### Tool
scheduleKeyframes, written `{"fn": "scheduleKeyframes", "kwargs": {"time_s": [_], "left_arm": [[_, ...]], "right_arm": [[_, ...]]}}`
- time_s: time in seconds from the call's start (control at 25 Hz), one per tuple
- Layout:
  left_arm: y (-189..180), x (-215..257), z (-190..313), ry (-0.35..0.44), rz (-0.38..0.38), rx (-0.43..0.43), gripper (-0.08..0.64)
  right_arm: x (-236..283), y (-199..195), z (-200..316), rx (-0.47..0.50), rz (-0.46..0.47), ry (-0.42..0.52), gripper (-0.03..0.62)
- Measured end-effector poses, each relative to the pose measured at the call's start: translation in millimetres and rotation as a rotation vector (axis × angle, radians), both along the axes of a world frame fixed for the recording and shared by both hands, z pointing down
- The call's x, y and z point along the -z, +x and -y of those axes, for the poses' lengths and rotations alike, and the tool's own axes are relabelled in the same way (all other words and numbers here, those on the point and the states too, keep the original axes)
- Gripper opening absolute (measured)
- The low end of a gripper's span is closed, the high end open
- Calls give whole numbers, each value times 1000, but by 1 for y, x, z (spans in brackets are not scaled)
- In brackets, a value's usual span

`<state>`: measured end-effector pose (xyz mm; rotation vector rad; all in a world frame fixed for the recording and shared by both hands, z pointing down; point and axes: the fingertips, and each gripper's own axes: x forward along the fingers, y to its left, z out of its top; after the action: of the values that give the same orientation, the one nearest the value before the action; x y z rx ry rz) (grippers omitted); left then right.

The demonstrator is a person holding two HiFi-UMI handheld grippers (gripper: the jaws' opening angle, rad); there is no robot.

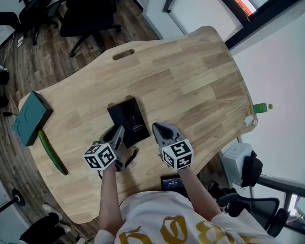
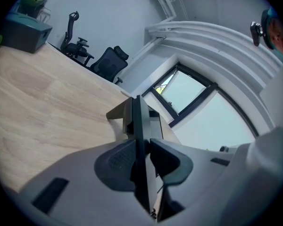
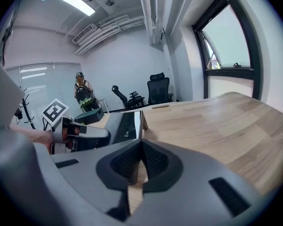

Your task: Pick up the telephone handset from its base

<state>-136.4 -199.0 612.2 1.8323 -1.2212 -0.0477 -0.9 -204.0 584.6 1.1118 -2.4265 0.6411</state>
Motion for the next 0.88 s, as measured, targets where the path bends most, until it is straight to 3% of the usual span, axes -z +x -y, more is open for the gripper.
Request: {"fn": "scheduleKeyframes", "kwargs": {"time_s": [0.16, 0.4, 0.88], "left_arm": [[-3, -2, -1, -17, -48, -17, 97], [-3, -1, -2, -24, 5, -9, 97], [-2, 6, -4, -87, -153, -6, 84]], "right_arm": [[1, 0, -3, 1, -4, 0, 5], [1, 3, -4, -4, -6, 0, 5], [2, 0, -5, 0, 10, -5, 5]]}}
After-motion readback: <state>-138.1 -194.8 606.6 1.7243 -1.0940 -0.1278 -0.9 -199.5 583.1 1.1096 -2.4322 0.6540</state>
